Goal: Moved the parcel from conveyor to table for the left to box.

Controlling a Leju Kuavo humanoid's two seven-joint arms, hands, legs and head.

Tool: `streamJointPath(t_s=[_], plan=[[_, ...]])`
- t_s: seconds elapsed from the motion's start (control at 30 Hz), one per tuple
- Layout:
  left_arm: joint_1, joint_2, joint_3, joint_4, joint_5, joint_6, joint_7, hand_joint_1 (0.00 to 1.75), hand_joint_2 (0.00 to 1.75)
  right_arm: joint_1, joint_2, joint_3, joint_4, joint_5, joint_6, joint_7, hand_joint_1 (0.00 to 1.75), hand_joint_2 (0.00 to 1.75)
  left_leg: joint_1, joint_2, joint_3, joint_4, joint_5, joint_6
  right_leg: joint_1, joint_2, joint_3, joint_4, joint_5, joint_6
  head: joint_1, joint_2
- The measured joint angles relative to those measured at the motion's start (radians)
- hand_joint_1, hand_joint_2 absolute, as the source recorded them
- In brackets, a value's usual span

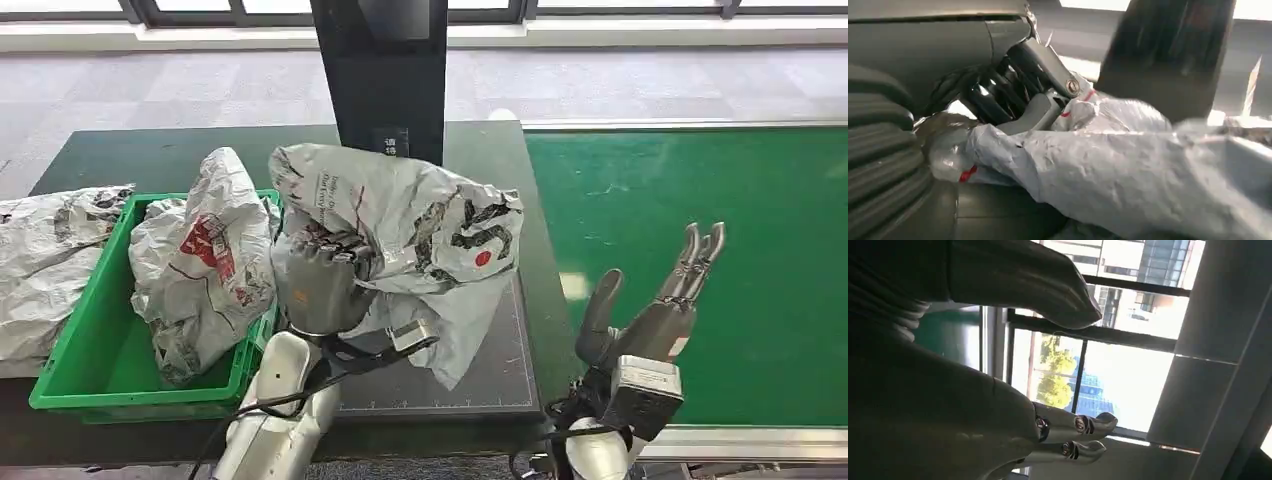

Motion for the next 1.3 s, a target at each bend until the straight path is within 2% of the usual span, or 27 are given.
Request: streamJointPath(t_s=[0.13, 0.37, 0.73, 1.03, 1.3], plan=[[0.027, 0.005, 0.026, -0.204, 0.016, 0.001, -0.038, 1.75, 1.75, 0.000, 0.001, 0.000, -0.030, -0.007, 0.000, 0.000, 0.00, 0.00, 0.000, 0.000, 0.000, 0.000, 0.000, 0.000, 0.000, -0.001, 0.000, 0.000, 0.000, 0.000, 0.000, 0.000], [0.051, 0.010, 0.051, -0.388, 0.056, 0.000, -0.075, 1.75, 1.75, 0.000, 0.001, 0.002, -0.046, -0.013, 0.000, 0.000, 0.00, 0.00, 0.000, -0.001, 0.000, 0.000, 0.000, 0.000, 0.000, -0.001, 0.000, 0.000, 0.000, 0.000, 0.000, 0.000], [0.072, 0.012, 0.102, -0.507, 0.129, 0.000, -0.109, 1.75, 1.75, 0.000, 0.001, 0.002, -0.046, -0.019, 0.000, 0.000, 0.00, 0.00, 0.000, 0.000, 0.000, 0.000, 0.000, 0.000, 0.000, -0.001, 0.000, 0.000, 0.000, 0.000, 0.000, 0.000], [0.065, 0.012, 0.296, -0.357, 0.202, -0.002, -0.110, 1.75, 1.75, 0.008, 0.001, 0.002, -0.046, -0.027, 0.000, 0.000, 0.00, 0.00, 0.000, 0.002, 0.001, 0.000, 0.000, 0.000, 0.000, 0.001, -0.001, 0.000, 0.000, 0.000, 0.000, 0.000], [-0.024, -0.005, 0.513, -0.169, 0.163, -0.002, -0.069, 1.75, 1.75, 0.006, 0.001, 0.005, -0.047, -0.039, 0.000, 0.000, 0.00, 0.00, 0.000, 0.000, 0.001, 0.000, 0.001, -0.001, 0.000, 0.001, 0.000, 0.000, 0.000, 0.000, -0.001, 0.000]])
